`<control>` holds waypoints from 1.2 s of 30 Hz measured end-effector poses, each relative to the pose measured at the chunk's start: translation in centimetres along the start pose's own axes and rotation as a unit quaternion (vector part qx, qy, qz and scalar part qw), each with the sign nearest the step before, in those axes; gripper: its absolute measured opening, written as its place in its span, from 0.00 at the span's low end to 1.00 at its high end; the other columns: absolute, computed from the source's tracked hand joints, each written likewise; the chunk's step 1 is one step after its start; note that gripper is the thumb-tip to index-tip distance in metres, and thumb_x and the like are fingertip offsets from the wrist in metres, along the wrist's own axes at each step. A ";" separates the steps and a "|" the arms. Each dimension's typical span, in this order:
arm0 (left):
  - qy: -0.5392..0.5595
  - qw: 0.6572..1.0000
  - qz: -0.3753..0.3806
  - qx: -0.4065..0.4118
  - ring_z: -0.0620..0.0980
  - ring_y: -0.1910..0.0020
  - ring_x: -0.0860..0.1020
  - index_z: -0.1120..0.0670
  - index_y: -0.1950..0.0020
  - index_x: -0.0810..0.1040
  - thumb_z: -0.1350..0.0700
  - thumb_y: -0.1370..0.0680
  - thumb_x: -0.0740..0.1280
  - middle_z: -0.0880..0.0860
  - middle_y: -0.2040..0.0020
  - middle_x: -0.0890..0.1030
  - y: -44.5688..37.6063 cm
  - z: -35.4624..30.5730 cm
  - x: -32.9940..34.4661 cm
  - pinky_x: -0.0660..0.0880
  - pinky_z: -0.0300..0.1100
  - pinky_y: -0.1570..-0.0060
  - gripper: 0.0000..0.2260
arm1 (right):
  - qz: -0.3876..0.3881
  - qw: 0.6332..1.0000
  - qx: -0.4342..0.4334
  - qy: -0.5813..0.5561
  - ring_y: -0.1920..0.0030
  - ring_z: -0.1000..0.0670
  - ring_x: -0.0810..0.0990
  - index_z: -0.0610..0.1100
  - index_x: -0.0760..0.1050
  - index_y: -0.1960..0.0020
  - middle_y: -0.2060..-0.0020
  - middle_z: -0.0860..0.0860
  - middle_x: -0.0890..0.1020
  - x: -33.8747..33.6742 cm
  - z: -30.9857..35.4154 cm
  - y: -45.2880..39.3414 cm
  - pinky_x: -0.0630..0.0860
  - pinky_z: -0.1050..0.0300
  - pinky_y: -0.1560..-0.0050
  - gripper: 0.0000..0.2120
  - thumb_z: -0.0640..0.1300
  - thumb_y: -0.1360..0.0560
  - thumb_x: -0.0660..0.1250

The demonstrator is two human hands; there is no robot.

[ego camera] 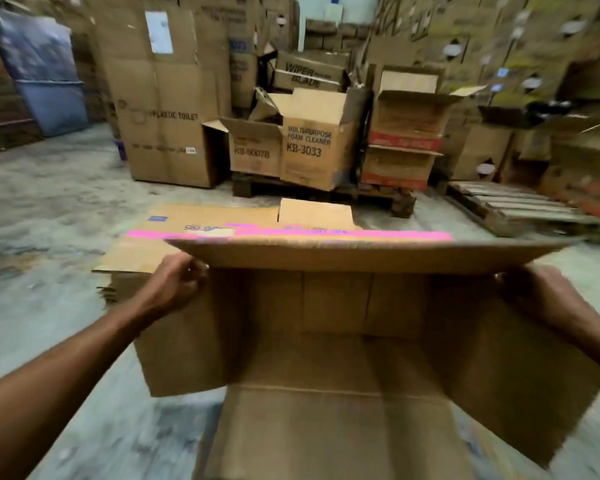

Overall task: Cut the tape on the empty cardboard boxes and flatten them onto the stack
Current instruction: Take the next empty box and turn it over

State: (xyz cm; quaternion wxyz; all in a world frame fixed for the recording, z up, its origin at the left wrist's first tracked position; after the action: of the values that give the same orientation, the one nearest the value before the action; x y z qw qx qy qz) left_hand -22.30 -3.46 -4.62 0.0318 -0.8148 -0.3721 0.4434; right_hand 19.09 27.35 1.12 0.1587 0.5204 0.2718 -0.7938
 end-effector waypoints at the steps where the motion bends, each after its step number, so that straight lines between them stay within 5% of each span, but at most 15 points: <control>1: 0.023 0.998 0.052 0.002 0.54 0.51 0.79 0.65 0.54 0.82 0.68 0.29 0.63 0.58 0.54 0.82 0.7 0.2 0.7 0.73 0.46 0.50 0.09 | 0.016 0.998 0.025 -0.051 0.53 0.37 0.79 0.34 0.80 0.49 0.55 0.36 0.82 0.5 -1.0 1.0 0.70 0.51 0.56 0.08 0.31 0.27 0.67; 2: 0.045 0.996 0.083 0.006 0.53 0.46 0.78 0.61 0.50 0.83 0.70 0.27 0.62 0.56 0.48 0.82 1.4 0.1 1.0 0.73 0.46 0.45 0.13 | 0.040 0.994 0.046 -0.093 0.53 0.40 0.80 0.36 0.82 0.50 0.57 0.38 0.83 0.9 -2.2 2.0 0.70 0.53 0.55 0.08 0.32 0.27 0.68; 5: 0.154 0.981 0.096 -0.069 0.53 0.43 0.77 0.48 0.54 0.85 0.63 0.22 0.58 0.57 0.44 0.82 2.4 -1.1 1.4 0.71 0.49 0.39 0.17 | 0.093 0.966 0.105 -0.216 0.59 0.60 0.82 0.60 0.84 0.60 0.59 0.56 0.86 2.4 -5.9 4.3 0.75 0.63 0.58 0.14 0.58 0.26 0.61; 8: 0.140 0.967 0.146 -0.155 0.52 0.39 0.74 0.49 0.46 0.81 0.51 0.21 0.61 0.55 0.40 0.78 2.3 -2.7 1.7 0.67 0.47 0.40 0.11 | 0.142 0.925 0.205 -0.288 0.51 0.46 0.79 0.47 0.81 0.51 0.45 0.44 0.81 3.7 -8.4 4.6 0.74 0.49 0.49 0.21 0.61 0.25 0.57; 9: 0.093 0.963 0.189 -0.165 0.52 0.38 0.72 0.48 0.41 0.78 0.46 0.26 0.67 0.54 0.37 0.76 2.4 -3.4 2.0 0.67 0.46 0.41 0.15 | 0.179 0.911 0.226 -0.295 0.47 0.44 0.77 0.47 0.80 0.46 0.43 0.44 0.79 3.9 -8.1 4.7 0.72 0.46 0.43 0.25 0.65 0.28 0.60; 11: 0.006 0.951 0.251 -0.180 0.54 0.35 0.69 0.45 0.28 0.64 0.40 0.37 0.76 0.55 0.31 0.69 2.8 -3.7 2.7 0.67 0.48 0.37 0.41 | 0.249 0.931 0.199 -0.178 0.41 0.44 0.74 0.47 0.73 0.35 0.38 0.45 0.75 3.9 -6.6 4.2 0.69 0.48 0.39 0.30 0.63 0.31 0.66; 14: -0.099 0.958 0.222 -0.153 0.57 0.27 0.61 0.50 0.22 0.44 0.50 0.36 0.79 0.56 0.25 0.61 3.5 -3.9 4.7 0.56 0.58 0.28 0.54 | 0.223 0.966 0.122 -0.038 0.53 0.49 0.74 0.43 0.70 0.42 0.46 0.44 0.77 3.9 -3.5 4.0 0.70 0.55 0.57 0.31 0.54 0.38 0.78; 17: -0.272 0.951 0.086 -0.118 0.58 0.32 0.67 0.56 0.23 0.51 0.48 0.33 0.76 0.59 0.31 0.69 4.7 -3.0 6.2 0.59 0.58 0.33 0.48 | 0.116 0.990 0.068 0.051 0.55 0.43 0.76 0.44 0.63 0.52 0.51 0.41 0.77 5.2 -4.1 4.2 0.68 0.52 0.65 0.30 0.56 0.39 0.78; 20: -0.317 0.946 -0.042 -0.060 0.58 0.48 0.74 0.58 0.41 0.70 0.48 0.33 0.76 0.58 0.47 0.77 6.6 -3.5 6.8 0.66 0.53 0.46 0.27 | 0.055 0.989 0.005 0.134 0.51 0.37 0.78 0.41 0.62 0.48 0.49 0.37 0.78 5.5 -5.2 4.8 0.67 0.52 0.61 0.25 0.54 0.31 0.72; 22: -0.304 0.948 -0.086 -0.043 0.57 0.57 0.73 0.57 0.53 0.69 0.51 0.34 0.77 0.57 0.58 0.74 7.2 -3.7 6.1 0.64 0.51 0.54 0.20 | 0.042 0.985 -0.017 0.167 0.50 0.37 0.77 0.40 0.62 0.43 0.48 0.36 0.77 5.1 -5.7 4.8 0.64 0.51 0.59 0.23 0.53 0.27 0.68; 25: -0.302 0.943 -0.136 -0.038 0.56 0.62 0.72 0.58 0.57 0.68 0.55 0.34 0.78 0.58 0.63 0.72 7.3 -3.5 4.4 0.63 0.50 0.58 0.19 | 0.008 0.973 -0.065 0.222 0.54 0.38 0.79 0.39 0.62 0.42 0.52 0.37 0.79 4.8 -5.2 3.8 0.64 0.51 0.60 0.21 0.54 0.24 0.63; 29: -0.322 0.929 -0.169 -0.074 0.60 0.61 0.73 0.61 0.57 0.70 0.57 0.34 0.78 0.62 0.62 0.74 10.1 -2.9 4.0 0.57 0.48 0.60 0.18 | -0.052 0.973 -0.144 0.172 0.78 0.45 0.70 0.43 0.61 0.57 0.73 0.42 0.75 5.7 -5.6 4.3 0.65 0.57 0.78 0.18 0.50 0.28 0.69; 32: -0.337 0.926 -0.161 -0.052 0.61 0.63 0.73 0.60 0.60 0.69 0.55 0.33 0.76 0.63 0.64 0.73 13.0 -2.6 4.7 0.53 0.46 0.62 0.17 | -0.046 0.983 -0.111 0.137 0.76 0.42 0.73 0.46 0.60 0.56 0.70 0.41 0.75 7.0 -7.9 5.5 0.76 0.46 0.74 0.15 0.54 0.27 0.64; 36: -0.319 0.937 -0.141 -0.031 0.60 0.65 0.72 0.56 0.64 0.66 0.44 0.31 0.65 0.60 0.68 0.73 15.6 -3.3 4.5 0.49 0.43 0.64 0.16 | -0.019 0.995 -0.052 0.078 0.68 0.37 0.76 0.44 0.63 0.57 0.66 0.39 0.78 6.0 -7.5 6.4 0.76 0.44 0.68 0.16 0.49 0.29 0.70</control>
State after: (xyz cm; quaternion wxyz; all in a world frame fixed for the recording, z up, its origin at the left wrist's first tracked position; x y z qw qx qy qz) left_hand -9.32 -10.95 -11.77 -0.0517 -0.5702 -0.4870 0.6596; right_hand 25.64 26.86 -8.42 0.1491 0.5666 0.3341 -0.7383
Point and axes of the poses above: each hand's wrist, its own y-axis away from the middle knuckle, its own x-axis out of the palm, z = x × y, the point moved 5 cm from there along -y, towards the middle knuckle
